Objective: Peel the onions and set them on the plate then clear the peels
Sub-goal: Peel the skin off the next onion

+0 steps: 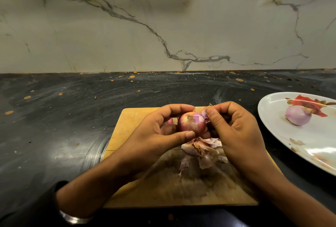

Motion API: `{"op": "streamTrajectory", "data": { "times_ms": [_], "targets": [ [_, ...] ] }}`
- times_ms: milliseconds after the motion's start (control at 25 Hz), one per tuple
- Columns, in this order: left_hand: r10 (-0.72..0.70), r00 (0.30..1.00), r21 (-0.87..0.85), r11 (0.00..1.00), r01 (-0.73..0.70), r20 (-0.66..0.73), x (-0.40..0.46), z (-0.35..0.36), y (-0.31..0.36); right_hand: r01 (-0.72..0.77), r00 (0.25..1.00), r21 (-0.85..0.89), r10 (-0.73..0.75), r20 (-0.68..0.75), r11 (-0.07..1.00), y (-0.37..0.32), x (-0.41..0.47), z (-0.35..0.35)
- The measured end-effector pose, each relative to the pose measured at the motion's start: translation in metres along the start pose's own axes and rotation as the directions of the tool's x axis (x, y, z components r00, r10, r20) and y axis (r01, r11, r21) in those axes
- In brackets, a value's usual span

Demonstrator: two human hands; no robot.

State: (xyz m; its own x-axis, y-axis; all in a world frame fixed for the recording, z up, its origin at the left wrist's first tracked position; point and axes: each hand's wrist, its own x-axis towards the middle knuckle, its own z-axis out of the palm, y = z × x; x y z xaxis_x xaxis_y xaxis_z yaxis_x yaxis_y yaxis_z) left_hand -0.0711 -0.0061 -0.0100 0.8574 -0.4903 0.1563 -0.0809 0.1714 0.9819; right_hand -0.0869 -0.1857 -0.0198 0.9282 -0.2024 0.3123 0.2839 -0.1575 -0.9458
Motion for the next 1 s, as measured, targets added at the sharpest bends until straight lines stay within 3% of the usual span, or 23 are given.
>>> {"op": "streamTrajectory", "data": {
  "times_ms": [160, 320, 520, 680, 800, 1000],
  "targets": [
    [-0.037, 0.998, -0.093, 0.995, 0.041, 0.052, 0.001, 0.000, -0.001, -0.025, 1.000, 0.044, 0.025, -0.002, 0.999, 0.003, 0.001, 0.000],
    [-0.027, 1.000, -0.070, 0.997, 0.028, 0.013, 0.001, 0.000, -0.003, -0.011, 0.999, 0.047, 0.010, 0.037, 0.999, -0.001, -0.003, 0.002],
    [-0.031, 0.999, -0.093, 0.995, 0.028, -0.025, 0.001, -0.001, -0.001, -0.037, 0.999, 0.020, 0.038, -0.013, 0.999, 0.004, 0.001, -0.004],
    [-0.017, 0.999, -0.122, 0.992, 0.010, -0.052, 0.002, -0.002, 0.000, -0.051, 0.997, -0.145, 0.059, 0.048, 0.988, 0.009, 0.001, -0.005],
    [-0.020, 0.999, -0.099, 0.995, 0.016, -0.038, 0.001, -0.002, 0.000, 0.042, 0.993, -0.265, -0.012, 0.115, 0.963, 0.006, -0.002, -0.001],
    [-0.025, 1.000, -0.090, 0.996, 0.023, -0.017, 0.001, -0.003, 0.001, 0.126, 0.987, -0.305, -0.090, 0.130, 0.944, 0.003, -0.003, -0.004]
  ]
}}
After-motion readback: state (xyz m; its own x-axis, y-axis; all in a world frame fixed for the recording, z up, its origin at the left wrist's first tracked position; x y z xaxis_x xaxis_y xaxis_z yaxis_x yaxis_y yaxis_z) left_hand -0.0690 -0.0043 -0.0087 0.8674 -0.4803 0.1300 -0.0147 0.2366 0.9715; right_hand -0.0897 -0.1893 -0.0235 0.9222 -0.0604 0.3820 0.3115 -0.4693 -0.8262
